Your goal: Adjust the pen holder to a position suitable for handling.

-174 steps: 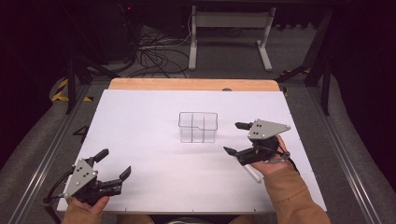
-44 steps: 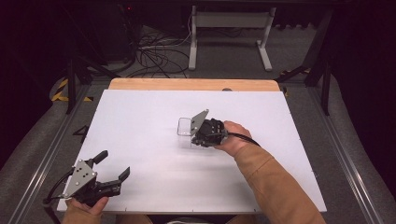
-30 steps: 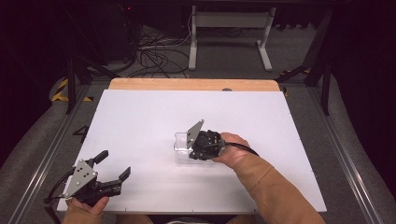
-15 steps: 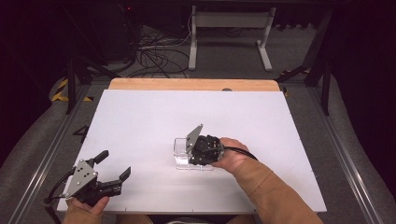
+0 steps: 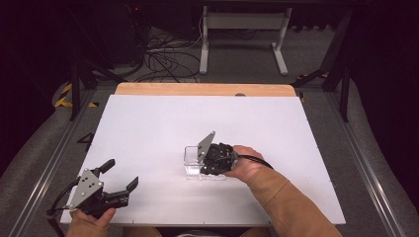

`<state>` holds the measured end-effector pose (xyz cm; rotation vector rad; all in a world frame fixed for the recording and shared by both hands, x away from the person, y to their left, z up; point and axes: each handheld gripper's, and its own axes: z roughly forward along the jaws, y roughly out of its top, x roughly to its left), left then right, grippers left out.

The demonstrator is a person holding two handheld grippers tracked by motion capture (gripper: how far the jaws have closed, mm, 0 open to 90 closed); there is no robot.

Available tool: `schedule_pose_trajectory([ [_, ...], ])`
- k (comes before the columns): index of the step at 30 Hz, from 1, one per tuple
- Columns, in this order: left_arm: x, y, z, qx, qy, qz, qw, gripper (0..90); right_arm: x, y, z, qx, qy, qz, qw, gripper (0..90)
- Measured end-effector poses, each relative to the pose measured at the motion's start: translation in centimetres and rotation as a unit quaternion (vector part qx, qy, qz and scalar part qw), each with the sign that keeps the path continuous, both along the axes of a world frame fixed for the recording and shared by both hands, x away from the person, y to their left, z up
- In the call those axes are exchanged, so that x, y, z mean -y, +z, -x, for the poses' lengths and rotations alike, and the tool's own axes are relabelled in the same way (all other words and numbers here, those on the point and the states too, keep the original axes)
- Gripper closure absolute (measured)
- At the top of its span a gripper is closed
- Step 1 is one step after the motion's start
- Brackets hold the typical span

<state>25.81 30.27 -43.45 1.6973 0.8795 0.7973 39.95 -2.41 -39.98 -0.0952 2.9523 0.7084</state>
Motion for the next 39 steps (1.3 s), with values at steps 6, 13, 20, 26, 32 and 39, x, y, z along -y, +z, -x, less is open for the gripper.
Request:
schedule_pose_trajectory([
  [6, 0.1, 0.0, 0.0, 0.001, 0.000, -0.002, 1.0000, 9.5, -0.2, 0.0, 0.1, 0.000, -0.014, 0.000, 0.9999, 86.9],
  [13, 0.1, 0.0, -0.1, 0.000, -0.001, 0.000, 1.0000, 9.5, 0.0, 0.1, 0.2, 0.011, -0.013, -0.008, 0.9998, 76.5],
  [20, 0.3, 0.0, -0.4, -0.001, -0.005, -0.002, 1.0000, 9.5, 1.3, 1.9, 0.6, 0.017, -0.038, -0.069, 0.9967, 54.3],
  [26, 0.4, 0.1, -0.9, -0.004, -0.008, -0.002, 1.0000, 9.4, 3.3, 4.2, 1.6, 0.027, -0.072, -0.157, 0.9846, 34.7],
  [32, 0.5, 0.1, -1.1, 0.001, -0.012, -0.001, 0.9999, 9.5, 5.1, 5.3, 1.9, 0.037, -0.108, -0.208, 0.9716, 22.7],
  [39, 0.7, 0.1, -1.3, 0.000, -0.015, 0.000, 0.9999, 9.5, 6.7, 6.1, 2.1, 0.046, -0.137, -0.239, 0.9602, 17.7],
])
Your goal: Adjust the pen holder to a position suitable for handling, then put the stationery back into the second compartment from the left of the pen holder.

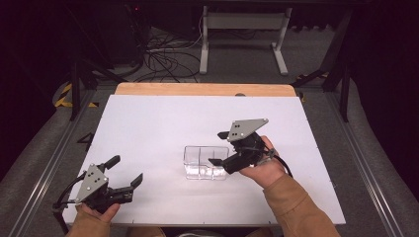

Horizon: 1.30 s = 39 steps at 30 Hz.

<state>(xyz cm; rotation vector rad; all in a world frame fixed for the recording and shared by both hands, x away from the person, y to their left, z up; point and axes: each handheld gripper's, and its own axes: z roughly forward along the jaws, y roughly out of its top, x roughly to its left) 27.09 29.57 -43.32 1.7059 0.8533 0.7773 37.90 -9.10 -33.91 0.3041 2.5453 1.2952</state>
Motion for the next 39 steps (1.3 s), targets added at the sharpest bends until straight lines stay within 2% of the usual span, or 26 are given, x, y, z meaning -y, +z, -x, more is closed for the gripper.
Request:
schedule_pose_trajectory([
  [8, 0.1, 0.0, -0.1, -0.001, -0.003, 0.001, 1.0000, 9.5, 2.2, 0.1, -0.1, 0.004, -0.047, -0.034, 0.9983, 11.8],
  [13, 0.1, 0.0, -0.1, 0.000, -0.002, 0.000, 1.0000, 9.5, 3.8, 0.0, -0.1, 0.000, -0.071, -0.072, 0.9949, 10.4],
  [15, 0.1, 0.0, -0.1, 0.002, -0.002, 0.000, 1.0000, 9.5, 4.3, -0.1, 0.0, 0.002, -0.081, -0.078, 0.9936, 9.7],
  [19, 0.0, 0.0, 0.0, 0.003, 0.000, -0.001, 1.0000, 9.5, 5.0, -0.5, 0.2, 0.017, -0.103, -0.062, 0.9927, 8.4],
  [24, 0.0, 0.1, 0.0, 0.003, -0.002, -0.003, 1.0000, 9.5, 5.8, -1.2, 0.4, 0.024, -0.125, -0.050, 0.9906, 5.6],
  [27, 0.0, 0.1, 0.0, 0.004, -0.002, -0.004, 1.0000, 9.5, 6.4, -1.5, 0.4, 0.032, -0.148, -0.043, 0.9876, 4.3],
  [29, 0.0, 0.0, 0.0, 0.003, -0.001, -0.002, 1.0000, 9.5, 6.7, -1.7, 0.3, 0.042, -0.165, -0.026, 0.9852, 3.1],
  [34, 0.1, 0.0, 0.0, 0.003, -0.002, -0.003, 1.0000, 9.5, 7.8, -1.9, 0.0, 0.034, -0.172, -0.036, 0.9839, 2.3],
  [39, 0.0, 0.1, 0.1, 0.003, -0.002, 0.000, 1.0000, 9.5, 8.2, -2.6, -0.2, 0.020, -0.179, -0.028, 0.9832, 0.3],
])
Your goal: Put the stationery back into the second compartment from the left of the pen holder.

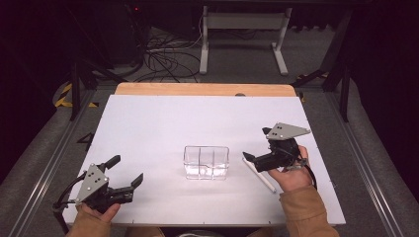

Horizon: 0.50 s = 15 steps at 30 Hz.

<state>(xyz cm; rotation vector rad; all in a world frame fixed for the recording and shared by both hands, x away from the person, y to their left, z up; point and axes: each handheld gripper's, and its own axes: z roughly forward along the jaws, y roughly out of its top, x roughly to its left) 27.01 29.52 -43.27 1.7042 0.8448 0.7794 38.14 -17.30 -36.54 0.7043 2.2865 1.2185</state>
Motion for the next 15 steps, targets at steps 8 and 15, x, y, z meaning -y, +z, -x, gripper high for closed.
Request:
schedule_pose_trajectory([
  [8, 0.0, 0.0, 0.0, 0.001, 0.000, 0.001, 1.0000, 9.5, 0.7, -0.5, -0.4, -0.034, 0.005, -0.028, 0.9990, 0.1],
  [15, 0.0, 0.0, 0.0, 0.001, -0.001, -0.001, 1.0000, 9.5, 1.3, -1.1, -0.5, -0.070, 0.009, -0.053, 0.9961, 1.7],
])
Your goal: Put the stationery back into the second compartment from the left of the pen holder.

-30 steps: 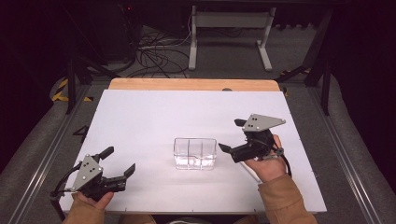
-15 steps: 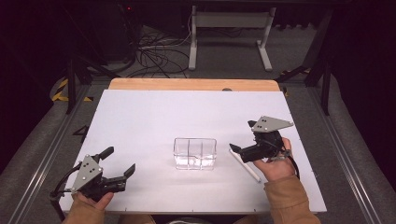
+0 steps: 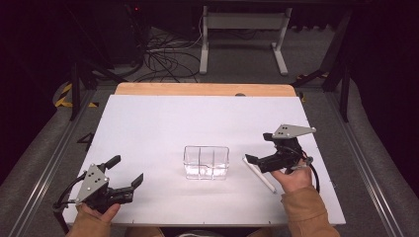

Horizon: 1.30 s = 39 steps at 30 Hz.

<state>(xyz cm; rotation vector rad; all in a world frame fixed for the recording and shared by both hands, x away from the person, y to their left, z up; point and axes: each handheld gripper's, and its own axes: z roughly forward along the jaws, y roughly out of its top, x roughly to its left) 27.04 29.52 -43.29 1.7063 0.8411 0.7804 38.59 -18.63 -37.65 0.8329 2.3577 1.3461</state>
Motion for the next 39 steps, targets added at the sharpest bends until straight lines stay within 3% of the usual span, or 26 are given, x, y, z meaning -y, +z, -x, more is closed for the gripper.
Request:
schedule_pose_trajectory([
  [9, 0.0, 0.0, 0.0, -0.002, 0.001, 0.001, 1.0000, 9.5, -0.1, -1.3, 0.0, -0.020, -0.036, 0.042, 0.9983, 7.7],
  [15, 0.0, -0.1, 0.0, -0.002, 0.001, 0.002, 1.0000, 9.5, -0.8, -2.3, -0.3, -0.033, -0.049, 0.086, 0.9945, 18.0],
  [20, 0.0, -0.1, 0.0, -0.003, 0.002, 0.003, 1.0000, 9.5, -1.4, -3.2, -0.7, -0.062, -0.054, 0.111, 0.9904, 23.5],
  [30, 0.0, -0.1, 0.0, -0.003, 0.002, 0.002, 1.0000, 9.6, -2.2, -4.5, -1.4, -0.112, -0.060, 0.168, 0.9776, 35.6],
  [39, 0.0, -0.1, -0.1, -0.002, 0.002, 0.001, 1.0000, 9.5, -2.4, -5.3, -1.8, -0.142, -0.064, 0.201, 0.9673, 46.7],
])
